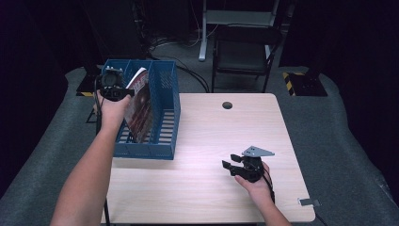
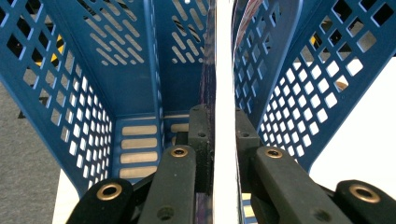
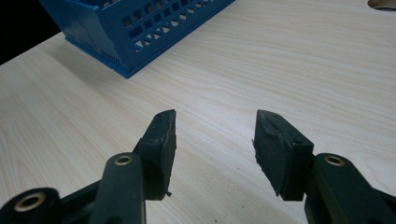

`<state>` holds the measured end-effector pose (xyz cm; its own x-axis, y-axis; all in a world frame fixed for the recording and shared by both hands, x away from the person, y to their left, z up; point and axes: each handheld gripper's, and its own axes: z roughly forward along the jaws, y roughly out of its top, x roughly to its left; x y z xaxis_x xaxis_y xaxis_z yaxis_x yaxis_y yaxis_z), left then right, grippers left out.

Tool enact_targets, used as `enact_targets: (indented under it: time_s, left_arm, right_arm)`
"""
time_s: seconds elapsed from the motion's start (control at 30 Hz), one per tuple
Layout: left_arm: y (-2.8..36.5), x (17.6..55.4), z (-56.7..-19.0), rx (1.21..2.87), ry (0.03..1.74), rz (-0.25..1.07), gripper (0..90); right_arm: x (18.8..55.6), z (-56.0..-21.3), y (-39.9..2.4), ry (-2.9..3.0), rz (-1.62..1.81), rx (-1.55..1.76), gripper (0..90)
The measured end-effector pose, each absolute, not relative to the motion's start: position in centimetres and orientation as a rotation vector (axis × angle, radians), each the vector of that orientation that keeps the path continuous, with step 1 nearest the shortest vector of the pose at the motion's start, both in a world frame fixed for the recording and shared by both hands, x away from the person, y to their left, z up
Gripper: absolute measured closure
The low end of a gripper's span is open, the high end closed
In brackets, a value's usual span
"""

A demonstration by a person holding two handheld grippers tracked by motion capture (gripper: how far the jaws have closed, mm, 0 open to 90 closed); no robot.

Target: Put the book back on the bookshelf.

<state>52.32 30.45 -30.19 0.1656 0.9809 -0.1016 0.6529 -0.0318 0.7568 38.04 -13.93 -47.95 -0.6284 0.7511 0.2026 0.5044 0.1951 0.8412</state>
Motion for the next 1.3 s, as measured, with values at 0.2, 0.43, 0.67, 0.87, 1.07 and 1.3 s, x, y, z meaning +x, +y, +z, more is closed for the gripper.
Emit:
enact_targets:
  time_s: [0.2,0.43,0.67,0.87,1.07,1.3]
  left_arm:
    - [30.8,52.1,-29.9,1.761,1.567,0.575,81.2]
    - [31.2,51.7,-29.4,1.74,1.562,0.496,77.7]
    - [31.5,51.2,-28.5,1.747,1.566,0.532,77.8]
    - [31.6,51.1,-28.3,1.765,1.563,0.552,80.2]
    - [31.3,51.3,-28.3,1.762,1.572,0.564,80.7]
    - [30.9,51.4,-28.1,1.796,1.581,0.582,83.4]
  right_arm:
    - [38.2,-48.2,-13.9,2.229,1.388,1.207,48.6]
    - [38.2,-48.2,-13.8,2.232,1.385,1.203,48.6]
    - [38.1,-48.2,-13.7,2.234,1.384,1.199,48.5]
    - [38.2,-48.2,-13.7,2.234,1.381,1.206,48.4]
    - [38.2,-48.2,-13.7,2.234,1.382,1.206,48.3]
    - [38.2,-48.3,-13.7,2.236,1.383,1.198,48.2]
